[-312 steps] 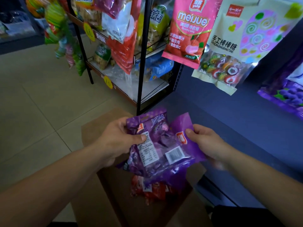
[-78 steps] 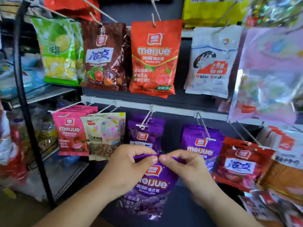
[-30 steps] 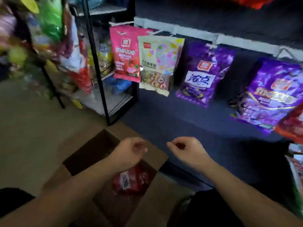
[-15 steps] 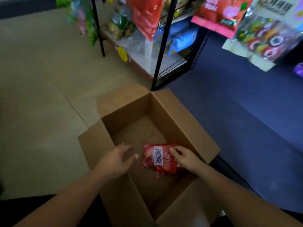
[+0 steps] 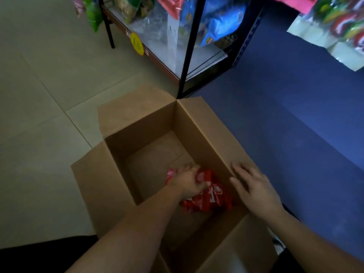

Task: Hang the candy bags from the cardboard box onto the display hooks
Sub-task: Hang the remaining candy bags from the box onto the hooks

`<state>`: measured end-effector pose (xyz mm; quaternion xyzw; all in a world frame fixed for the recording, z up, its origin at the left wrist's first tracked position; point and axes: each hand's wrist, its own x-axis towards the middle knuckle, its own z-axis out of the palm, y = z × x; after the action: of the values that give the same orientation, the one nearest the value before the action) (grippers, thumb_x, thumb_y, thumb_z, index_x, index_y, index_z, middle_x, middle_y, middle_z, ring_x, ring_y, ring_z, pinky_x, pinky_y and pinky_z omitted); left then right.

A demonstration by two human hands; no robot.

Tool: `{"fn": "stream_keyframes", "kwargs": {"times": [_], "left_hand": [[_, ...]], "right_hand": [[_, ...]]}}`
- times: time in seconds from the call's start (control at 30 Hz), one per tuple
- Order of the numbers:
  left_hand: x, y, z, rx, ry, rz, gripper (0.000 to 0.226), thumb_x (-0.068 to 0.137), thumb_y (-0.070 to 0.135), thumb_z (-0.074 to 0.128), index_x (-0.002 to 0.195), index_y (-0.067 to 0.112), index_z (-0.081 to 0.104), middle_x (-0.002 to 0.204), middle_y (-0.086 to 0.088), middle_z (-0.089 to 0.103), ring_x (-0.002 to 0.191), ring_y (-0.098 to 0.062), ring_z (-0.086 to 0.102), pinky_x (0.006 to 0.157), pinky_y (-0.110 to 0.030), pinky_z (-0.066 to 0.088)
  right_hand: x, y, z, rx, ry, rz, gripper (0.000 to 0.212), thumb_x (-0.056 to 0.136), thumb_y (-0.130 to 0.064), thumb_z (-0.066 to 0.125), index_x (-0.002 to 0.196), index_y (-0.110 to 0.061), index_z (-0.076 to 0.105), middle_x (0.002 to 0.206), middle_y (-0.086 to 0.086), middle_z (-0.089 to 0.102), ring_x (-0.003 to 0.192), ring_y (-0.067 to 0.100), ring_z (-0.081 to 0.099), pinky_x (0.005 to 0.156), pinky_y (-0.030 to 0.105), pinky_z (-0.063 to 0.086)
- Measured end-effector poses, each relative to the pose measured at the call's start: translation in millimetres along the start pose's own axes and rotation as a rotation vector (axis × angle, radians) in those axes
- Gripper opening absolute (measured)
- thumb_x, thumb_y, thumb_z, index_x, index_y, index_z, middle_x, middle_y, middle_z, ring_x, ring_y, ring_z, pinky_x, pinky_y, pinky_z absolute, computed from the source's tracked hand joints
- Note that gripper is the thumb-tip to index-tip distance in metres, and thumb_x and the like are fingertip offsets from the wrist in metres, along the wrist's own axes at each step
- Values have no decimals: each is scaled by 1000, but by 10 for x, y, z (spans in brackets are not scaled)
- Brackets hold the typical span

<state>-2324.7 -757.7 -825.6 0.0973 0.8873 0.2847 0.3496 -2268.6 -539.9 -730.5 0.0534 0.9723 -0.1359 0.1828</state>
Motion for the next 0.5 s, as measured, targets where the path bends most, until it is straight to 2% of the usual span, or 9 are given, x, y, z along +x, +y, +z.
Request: {"fn": "stream_keyframes", "kwargs": {"times": [0.07,0.17,0.2,0.27,0.33,0.4,0.47,0.5], "left_hand": [[196,-87,108,35,-9,-11,96,83,77,51,160,29,19,167,-11,24,155,-32,17,123,-56,19],[340,-143,127,89,-59,15,98,85,68,59,161,25,16,166,-8,29,154,-27,24,125,-56,12],[372,-135,135,108,-66,21,98,85,62,63,162,23,17,165,-7,32,153,-27,28,126,-53,13],[418,-130,190,117,-73,11,94,83,53,72,159,20,27,160,-9,39,147,-30,37,124,-46,26],[444,-132,294,83,-91,-11,75,83,46,76,148,20,47,147,-9,55,133,-29,53,112,-38,43],[451,-154,353,-59,-110,-36,40,88,38,74,123,19,68,124,-8,71,115,-28,66,96,-31,52],[440,-197,351,-209,-74,-49,15,92,36,70,96,22,72,103,-4,75,100,-24,70,86,-30,54],[429,-221,340,-271,-53,-59,14,92,36,70,89,23,72,97,0,74,96,-20,70,85,-31,55]], "right_hand": [[-3,69,43,37,33,-12,53,102,-57,40,154,-51,35,161,-11,39,144,21,37,110,42,44],[-11,90,66,55,78,-5,50,99,-61,40,149,-59,36,160,-15,40,143,20,38,102,42,52],[-4,104,70,60,76,1,51,97,-65,37,148,-63,34,161,-17,39,143,19,38,101,43,53],[9,120,71,73,61,-7,50,93,-71,30,142,-71,28,161,-19,37,144,18,36,100,45,54],[23,140,49,78,48,-19,47,90,-76,27,136,-79,21,160,-21,35,143,16,36,99,46,55],[38,142,15,64,36,-23,48,89,-78,27,136,-81,20,160,-23,35,142,14,37,98,46,56],[46,137,-18,55,33,-11,52,90,-76,30,141,-76,25,159,-23,36,142,13,37,98,45,56],[47,139,-29,53,35,-1,53,91,-75,32,143,-74,26,159,-23,36,142,13,36,98,45,56]]}}
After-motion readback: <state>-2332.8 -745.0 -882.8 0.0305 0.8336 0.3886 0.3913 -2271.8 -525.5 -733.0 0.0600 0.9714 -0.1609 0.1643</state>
